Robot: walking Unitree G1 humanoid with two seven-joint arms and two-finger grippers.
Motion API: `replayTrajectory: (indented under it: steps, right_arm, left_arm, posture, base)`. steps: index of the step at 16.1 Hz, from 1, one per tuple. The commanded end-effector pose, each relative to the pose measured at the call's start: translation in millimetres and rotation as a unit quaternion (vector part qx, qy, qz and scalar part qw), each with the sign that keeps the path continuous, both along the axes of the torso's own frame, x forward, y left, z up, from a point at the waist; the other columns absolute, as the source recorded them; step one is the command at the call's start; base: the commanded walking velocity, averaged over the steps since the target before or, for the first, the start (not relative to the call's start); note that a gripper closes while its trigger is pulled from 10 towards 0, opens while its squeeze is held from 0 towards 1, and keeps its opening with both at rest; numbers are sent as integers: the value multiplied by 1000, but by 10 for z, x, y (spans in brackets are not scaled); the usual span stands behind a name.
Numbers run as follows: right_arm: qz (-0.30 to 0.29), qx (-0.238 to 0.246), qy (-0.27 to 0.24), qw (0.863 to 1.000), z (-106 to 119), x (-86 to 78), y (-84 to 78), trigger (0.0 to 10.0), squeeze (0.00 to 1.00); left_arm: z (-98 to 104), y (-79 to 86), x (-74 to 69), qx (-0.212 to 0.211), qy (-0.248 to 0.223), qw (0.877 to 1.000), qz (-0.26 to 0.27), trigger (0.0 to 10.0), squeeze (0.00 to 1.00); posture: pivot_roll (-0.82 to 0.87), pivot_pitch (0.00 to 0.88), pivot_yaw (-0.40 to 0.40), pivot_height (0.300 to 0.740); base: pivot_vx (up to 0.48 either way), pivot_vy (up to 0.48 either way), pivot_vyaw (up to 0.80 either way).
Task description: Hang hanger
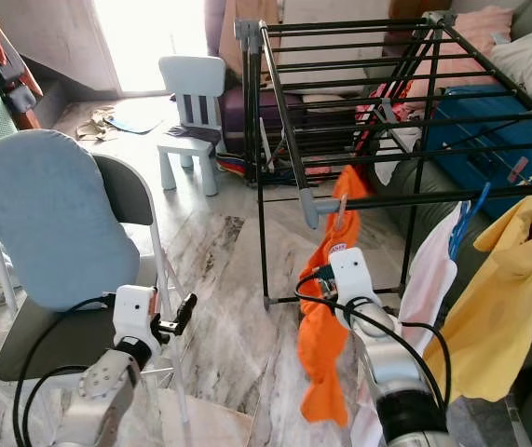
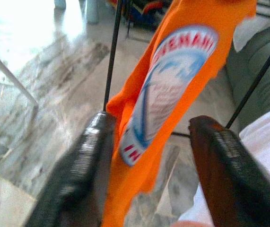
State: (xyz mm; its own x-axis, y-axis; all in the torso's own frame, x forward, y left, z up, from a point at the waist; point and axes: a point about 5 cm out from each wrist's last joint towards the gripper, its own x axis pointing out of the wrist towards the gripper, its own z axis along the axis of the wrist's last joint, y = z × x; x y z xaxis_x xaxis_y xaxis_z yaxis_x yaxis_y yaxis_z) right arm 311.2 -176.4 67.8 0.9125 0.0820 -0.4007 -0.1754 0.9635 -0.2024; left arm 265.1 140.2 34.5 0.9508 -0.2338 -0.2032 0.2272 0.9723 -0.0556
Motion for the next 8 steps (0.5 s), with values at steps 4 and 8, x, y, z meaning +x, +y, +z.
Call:
replayTrajectory:
  steps: [4,8]
  right_arm:
    - [-18,13,-45,999,178,-97,22,10000,1000]
    - [-64,16,-95,993,292,-175,-56,10000,1000]
  left_arm:
    - [267,85,13,5,-43,999,17,10000,0]
    - [284,114,-116,10,-42,998,50,10000,0]
  posture:
    - [-190,0,30,740]
    - [-178,0,44,740]
  base:
    - [0,0,0]
    - [0,0,0]
